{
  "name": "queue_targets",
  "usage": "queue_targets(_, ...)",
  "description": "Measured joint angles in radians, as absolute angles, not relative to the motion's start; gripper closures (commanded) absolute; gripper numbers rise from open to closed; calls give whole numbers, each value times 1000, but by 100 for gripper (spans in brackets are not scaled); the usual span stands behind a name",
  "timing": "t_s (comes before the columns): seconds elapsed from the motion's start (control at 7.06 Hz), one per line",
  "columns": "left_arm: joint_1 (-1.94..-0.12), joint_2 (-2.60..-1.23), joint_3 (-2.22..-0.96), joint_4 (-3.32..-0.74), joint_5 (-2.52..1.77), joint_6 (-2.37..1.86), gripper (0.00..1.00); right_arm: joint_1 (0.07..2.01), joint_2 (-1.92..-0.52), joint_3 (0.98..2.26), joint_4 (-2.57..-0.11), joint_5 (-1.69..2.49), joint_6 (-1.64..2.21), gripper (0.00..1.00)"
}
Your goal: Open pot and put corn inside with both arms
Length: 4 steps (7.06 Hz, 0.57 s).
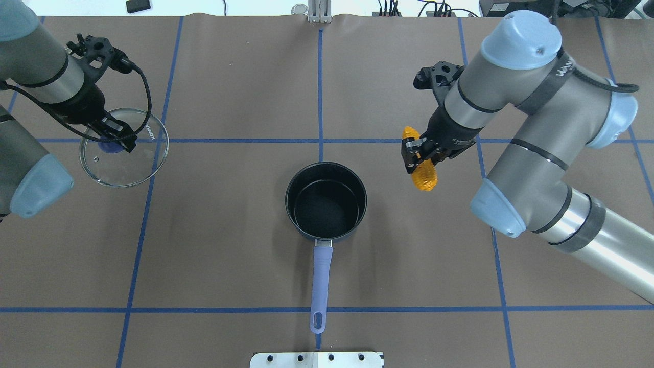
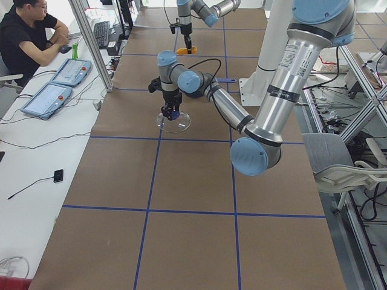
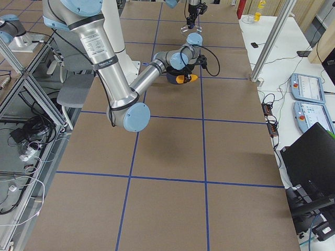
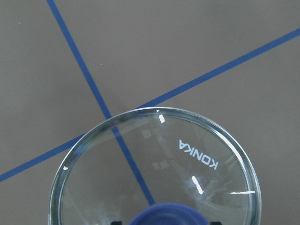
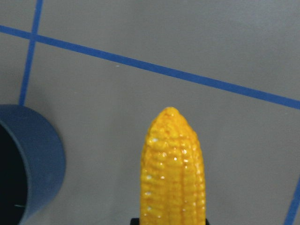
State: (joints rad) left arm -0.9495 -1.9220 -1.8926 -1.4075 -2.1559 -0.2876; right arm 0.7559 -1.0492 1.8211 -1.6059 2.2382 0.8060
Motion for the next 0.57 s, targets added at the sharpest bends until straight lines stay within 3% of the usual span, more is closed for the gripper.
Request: queue_targets(0.57,-968,-1851,-1890,-1450,-2183,-230,46,549,-876,1802,-1610,2108,948,80)
